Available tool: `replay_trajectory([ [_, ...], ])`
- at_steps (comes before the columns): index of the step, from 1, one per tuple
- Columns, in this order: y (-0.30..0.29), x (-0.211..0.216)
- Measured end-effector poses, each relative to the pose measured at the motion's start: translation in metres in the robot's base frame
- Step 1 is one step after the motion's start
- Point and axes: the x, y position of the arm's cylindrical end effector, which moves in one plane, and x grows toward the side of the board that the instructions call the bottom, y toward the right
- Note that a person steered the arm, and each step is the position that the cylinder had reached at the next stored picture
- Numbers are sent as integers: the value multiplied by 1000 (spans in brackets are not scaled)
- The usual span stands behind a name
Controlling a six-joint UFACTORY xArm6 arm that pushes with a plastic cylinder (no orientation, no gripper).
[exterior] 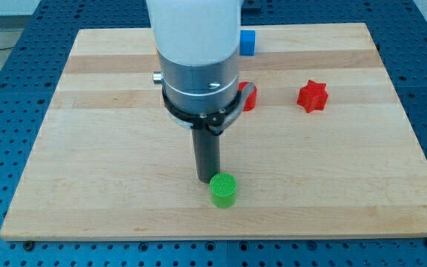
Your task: Push green star near to the green circle
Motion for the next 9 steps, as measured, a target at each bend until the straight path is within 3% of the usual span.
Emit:
replay_trajectory([
  [1, 0, -3],
  [2, -51, -38],
  [3, -98, -105],
  [4, -88, -184],
  [5, -34, -222],
  [7, 24, -190],
  [9, -9, -159],
])
